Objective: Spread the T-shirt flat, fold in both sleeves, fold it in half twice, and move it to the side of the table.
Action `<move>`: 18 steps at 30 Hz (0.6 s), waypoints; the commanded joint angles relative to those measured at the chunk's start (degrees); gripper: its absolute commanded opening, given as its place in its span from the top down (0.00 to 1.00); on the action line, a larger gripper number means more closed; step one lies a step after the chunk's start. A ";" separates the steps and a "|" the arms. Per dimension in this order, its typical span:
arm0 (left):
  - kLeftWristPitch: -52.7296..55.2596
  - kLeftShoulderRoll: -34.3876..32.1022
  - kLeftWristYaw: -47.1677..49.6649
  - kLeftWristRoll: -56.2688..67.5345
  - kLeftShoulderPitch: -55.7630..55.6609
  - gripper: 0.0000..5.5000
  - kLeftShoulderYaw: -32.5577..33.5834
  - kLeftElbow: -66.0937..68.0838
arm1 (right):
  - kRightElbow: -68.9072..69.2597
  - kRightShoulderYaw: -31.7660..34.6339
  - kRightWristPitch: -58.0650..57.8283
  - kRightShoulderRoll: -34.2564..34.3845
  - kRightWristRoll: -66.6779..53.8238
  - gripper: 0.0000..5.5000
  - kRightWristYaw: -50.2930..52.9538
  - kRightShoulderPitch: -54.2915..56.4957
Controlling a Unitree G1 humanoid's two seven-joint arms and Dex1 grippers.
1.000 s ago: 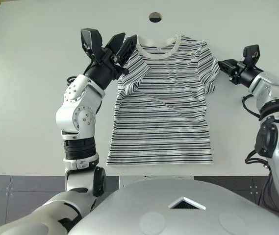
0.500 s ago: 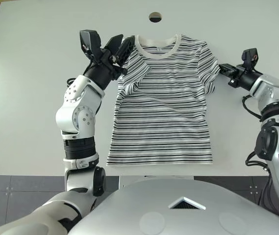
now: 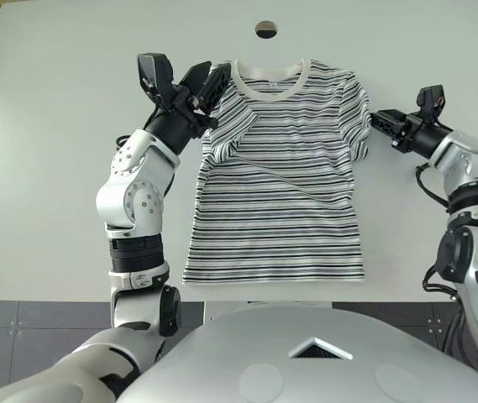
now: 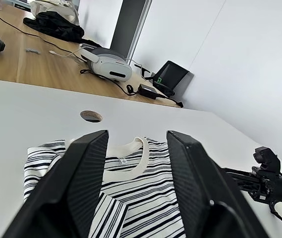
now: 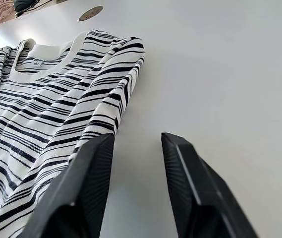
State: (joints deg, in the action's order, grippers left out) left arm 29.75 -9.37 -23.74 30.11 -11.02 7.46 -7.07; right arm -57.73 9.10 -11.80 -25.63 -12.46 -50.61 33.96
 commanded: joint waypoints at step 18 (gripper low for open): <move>0.89 -0.52 0.86 0.77 -0.24 0.60 0.28 0.14 | 20.26 0.33 -10.14 1.17 -5.22 0.68 0.91 -13.28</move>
State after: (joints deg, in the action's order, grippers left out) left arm 29.82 -9.46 -23.35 30.84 -11.01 7.48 -7.09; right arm -37.04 10.00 -20.92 -25.37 -18.17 -50.79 21.27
